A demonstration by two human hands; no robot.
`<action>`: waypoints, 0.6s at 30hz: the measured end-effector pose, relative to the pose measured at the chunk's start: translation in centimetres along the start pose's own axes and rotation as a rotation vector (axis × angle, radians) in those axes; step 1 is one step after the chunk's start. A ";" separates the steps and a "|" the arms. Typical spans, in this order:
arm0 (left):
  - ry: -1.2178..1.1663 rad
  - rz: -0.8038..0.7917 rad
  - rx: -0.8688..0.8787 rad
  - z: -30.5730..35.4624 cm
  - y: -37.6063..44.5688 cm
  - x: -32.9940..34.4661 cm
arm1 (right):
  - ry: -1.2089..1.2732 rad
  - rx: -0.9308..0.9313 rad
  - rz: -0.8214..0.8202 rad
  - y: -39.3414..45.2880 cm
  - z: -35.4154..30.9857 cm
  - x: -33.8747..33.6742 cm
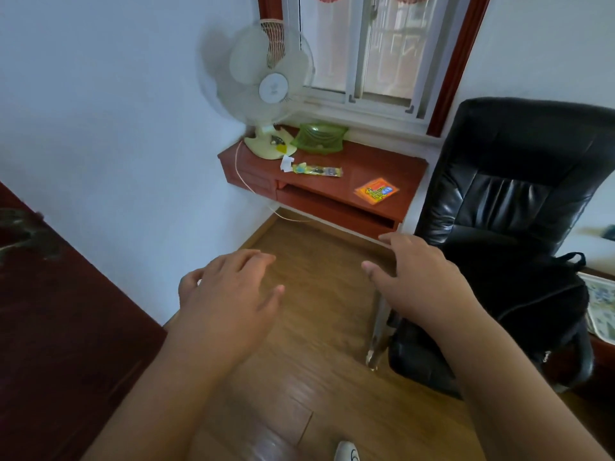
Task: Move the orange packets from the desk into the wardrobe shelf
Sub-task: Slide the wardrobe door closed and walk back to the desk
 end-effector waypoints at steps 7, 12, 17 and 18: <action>-0.027 0.022 -0.073 2.4 8.2 0.5 | -0.016 -0.067 -0.058 9.6 0.5 -1.0; -0.050 0.016 -0.067 2.5 14.1 0.7 | -0.030 -0.066 -0.066 15.2 0.4 -1.1; -0.049 -0.002 -0.007 2.1 22.2 1.6 | -0.028 0.009 -0.059 21.2 0.4 -0.2; -0.039 -0.002 0.014 1.9 24.0 1.7 | -0.031 0.032 -0.054 22.4 0.3 -0.1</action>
Point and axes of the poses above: each hand's wrist, its own y-axis towards the middle knuckle, its own x-axis out of the palm, z = x × y, the point moved 1 cm from there along y, towards the middle knuckle, and after that the axes turned 1 degree about -x, right-handed, at the moved point
